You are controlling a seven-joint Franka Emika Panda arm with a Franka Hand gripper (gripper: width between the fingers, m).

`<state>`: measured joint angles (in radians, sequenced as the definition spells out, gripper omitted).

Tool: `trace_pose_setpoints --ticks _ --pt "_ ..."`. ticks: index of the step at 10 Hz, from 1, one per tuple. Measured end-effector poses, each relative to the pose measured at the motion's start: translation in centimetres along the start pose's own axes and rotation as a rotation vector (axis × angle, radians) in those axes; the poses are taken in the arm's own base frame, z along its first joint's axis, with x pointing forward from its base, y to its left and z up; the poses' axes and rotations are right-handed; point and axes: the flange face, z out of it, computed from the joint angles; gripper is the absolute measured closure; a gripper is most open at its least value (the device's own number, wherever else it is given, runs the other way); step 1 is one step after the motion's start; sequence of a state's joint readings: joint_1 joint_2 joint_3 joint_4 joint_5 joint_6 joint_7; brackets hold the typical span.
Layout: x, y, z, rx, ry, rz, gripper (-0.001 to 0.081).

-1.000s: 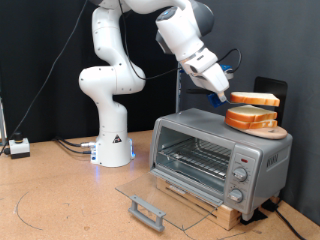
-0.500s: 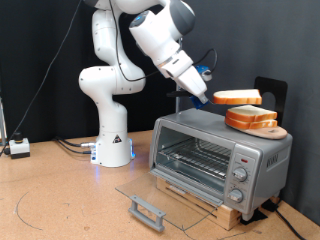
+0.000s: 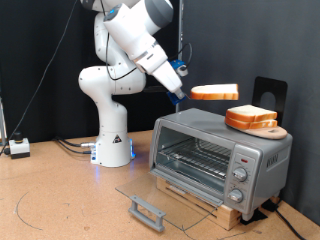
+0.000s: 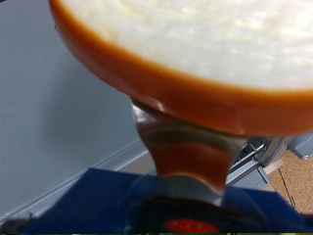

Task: Make a piece of toast with the oven

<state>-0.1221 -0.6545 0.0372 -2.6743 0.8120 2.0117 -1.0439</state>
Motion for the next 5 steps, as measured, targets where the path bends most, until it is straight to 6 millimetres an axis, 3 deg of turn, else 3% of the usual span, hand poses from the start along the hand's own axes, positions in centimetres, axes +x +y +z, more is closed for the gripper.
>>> trace_pose_setpoints --ticks 3,5 --pt "-0.6 0.5 -0.1 0.002 -0.012 -0.042 0.0346" --pt "-1.8 2.3 -1.8 -0.013 -0.014 -0.091 0.0346"
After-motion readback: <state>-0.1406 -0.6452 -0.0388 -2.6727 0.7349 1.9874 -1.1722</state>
